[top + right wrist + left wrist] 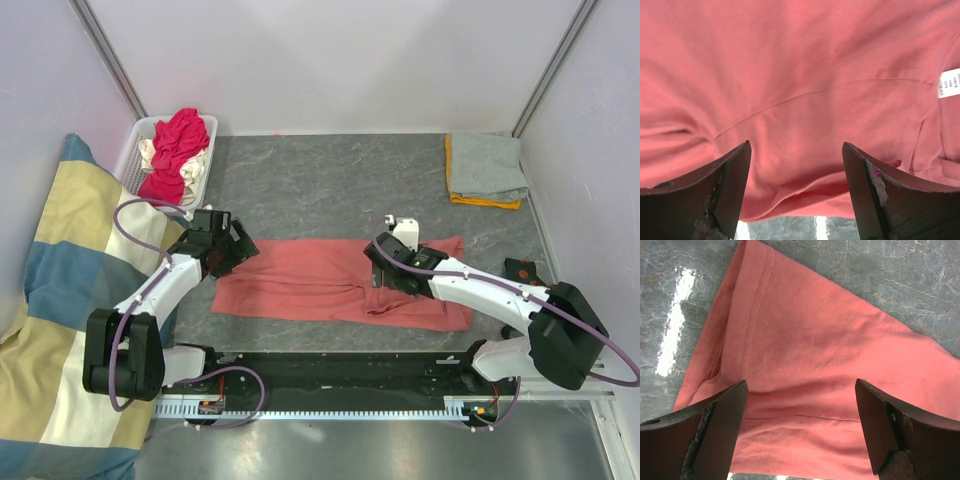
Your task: Fold and stack the t-shirts
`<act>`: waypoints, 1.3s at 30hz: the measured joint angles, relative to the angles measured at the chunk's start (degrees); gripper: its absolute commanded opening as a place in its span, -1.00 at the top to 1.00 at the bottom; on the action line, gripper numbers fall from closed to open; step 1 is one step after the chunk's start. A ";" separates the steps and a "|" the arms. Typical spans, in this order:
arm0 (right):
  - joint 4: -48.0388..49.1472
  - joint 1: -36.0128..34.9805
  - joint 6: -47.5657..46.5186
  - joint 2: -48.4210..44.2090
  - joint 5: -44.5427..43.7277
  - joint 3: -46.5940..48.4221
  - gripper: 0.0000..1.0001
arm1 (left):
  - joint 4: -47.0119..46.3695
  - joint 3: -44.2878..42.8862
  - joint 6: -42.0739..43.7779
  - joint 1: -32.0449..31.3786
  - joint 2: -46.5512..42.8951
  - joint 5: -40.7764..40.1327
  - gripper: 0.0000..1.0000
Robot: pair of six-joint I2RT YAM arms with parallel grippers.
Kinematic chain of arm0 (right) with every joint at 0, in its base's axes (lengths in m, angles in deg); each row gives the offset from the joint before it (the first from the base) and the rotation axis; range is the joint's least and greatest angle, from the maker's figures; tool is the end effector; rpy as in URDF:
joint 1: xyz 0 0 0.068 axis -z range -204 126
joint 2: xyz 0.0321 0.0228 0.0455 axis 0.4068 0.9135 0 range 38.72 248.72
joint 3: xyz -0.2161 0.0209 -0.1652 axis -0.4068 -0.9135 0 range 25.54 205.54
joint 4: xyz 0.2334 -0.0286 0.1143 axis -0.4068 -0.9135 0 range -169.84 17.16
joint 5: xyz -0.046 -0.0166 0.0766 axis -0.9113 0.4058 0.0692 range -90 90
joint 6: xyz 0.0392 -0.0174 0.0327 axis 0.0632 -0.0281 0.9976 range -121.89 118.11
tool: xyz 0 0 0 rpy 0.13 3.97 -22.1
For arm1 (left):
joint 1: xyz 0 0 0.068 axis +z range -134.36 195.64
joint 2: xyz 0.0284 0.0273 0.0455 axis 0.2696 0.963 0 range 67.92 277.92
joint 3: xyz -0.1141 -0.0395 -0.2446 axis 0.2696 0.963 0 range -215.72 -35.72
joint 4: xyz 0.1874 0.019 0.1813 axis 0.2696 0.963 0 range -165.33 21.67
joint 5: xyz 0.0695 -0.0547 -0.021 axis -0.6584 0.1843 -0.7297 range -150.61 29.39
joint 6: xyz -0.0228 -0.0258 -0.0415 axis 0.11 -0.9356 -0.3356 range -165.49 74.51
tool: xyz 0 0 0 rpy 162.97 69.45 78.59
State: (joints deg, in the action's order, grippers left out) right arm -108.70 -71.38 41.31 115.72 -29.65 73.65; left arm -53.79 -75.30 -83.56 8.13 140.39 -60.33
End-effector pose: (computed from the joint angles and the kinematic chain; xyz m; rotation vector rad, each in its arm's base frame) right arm 0.1814 0.1712 0.2100 0.0567 2.4757 -0.0665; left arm 0.2403 -0.0319 0.1934 -0.6707 2.4627 -0.3228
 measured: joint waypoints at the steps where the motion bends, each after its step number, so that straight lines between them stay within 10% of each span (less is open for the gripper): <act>1: 0.39 0.52 -0.04 0.11 -0.07 -0.28 -0.64 | 0.28 0.00 0.00 0.00 -0.37 -0.02 -0.91; 27: 13.22 14.12 -7.93 7.74 3.19 -5.81 -0.65 | 4.52 -0.57 0.02 0.00 -0.85 0.04 -0.86; 39: 16.96 16.52 -18.32 29.27 2.86 17.22 -0.72 | 3.98 -1.70 0.07 0.00 -3.34 -0.98 -0.87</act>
State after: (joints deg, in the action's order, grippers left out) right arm -91.74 -54.85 22.99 144.98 -26.79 90.88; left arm -49.82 -77.00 -83.49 8.13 137.04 -61.32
